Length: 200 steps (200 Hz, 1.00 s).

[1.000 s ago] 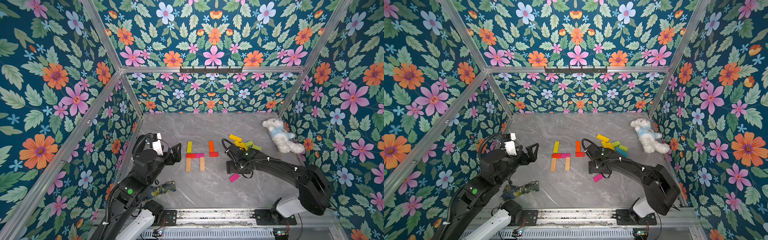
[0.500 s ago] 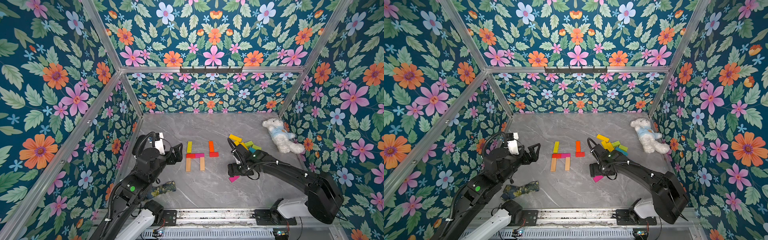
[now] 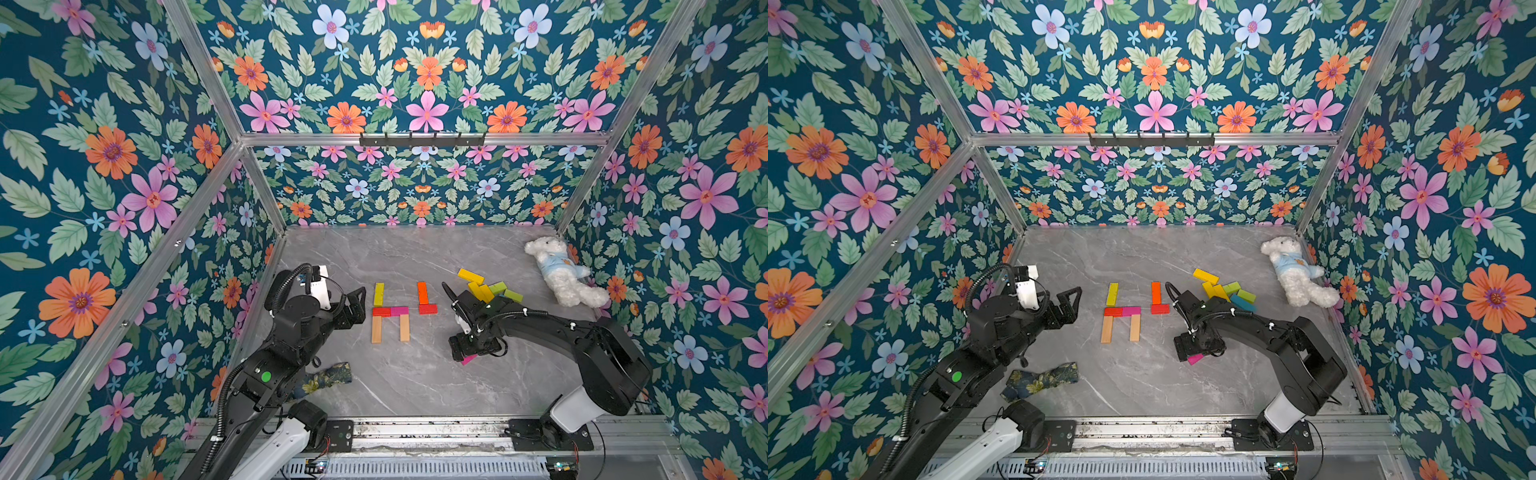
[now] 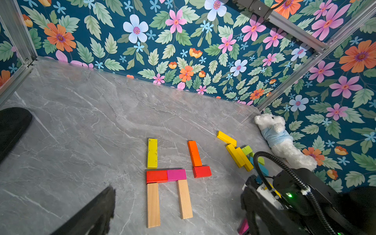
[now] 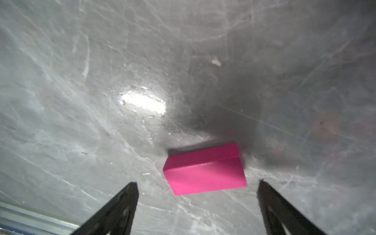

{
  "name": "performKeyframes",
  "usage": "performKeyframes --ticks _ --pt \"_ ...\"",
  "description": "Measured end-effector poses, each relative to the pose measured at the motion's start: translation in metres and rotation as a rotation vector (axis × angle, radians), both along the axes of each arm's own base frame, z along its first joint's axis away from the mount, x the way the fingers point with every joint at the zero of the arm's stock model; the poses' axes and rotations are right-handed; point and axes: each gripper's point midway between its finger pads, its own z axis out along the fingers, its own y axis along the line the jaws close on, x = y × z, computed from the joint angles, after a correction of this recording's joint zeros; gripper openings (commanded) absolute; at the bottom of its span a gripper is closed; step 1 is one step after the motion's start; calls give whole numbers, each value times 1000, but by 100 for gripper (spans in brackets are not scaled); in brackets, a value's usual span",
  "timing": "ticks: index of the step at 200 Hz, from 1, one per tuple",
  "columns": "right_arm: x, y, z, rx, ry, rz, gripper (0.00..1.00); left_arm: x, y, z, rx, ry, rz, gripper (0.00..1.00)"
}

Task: Assemble the letter h with building blocks
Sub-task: Pick up the building block from the center of the board.

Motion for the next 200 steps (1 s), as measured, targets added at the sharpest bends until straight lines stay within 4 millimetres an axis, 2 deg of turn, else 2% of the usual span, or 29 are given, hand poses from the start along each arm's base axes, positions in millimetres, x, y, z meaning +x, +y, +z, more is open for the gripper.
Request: performKeyframes --ticks 76,112,141,163,184,200 --pt "-9 10 -18 -64 37 103 85 2 1 -2 7 4 10 99" --pt "-8 7 -21 -89 18 86 77 2 1 -2 9 5 13 100" --pt "-6 4 -22 -103 7 64 64 3 1 -4 12 11 13 100" --pt "-5 4 -22 -100 0 46 59 4 0 -5 15 15 13 100" --pt "2 7 -19 -83 -1 1 57 4 0 -5 15 15 12 100" --pt "25 16 -9 -25 -30 -63 56 4 0 -5 15 15 12 99"
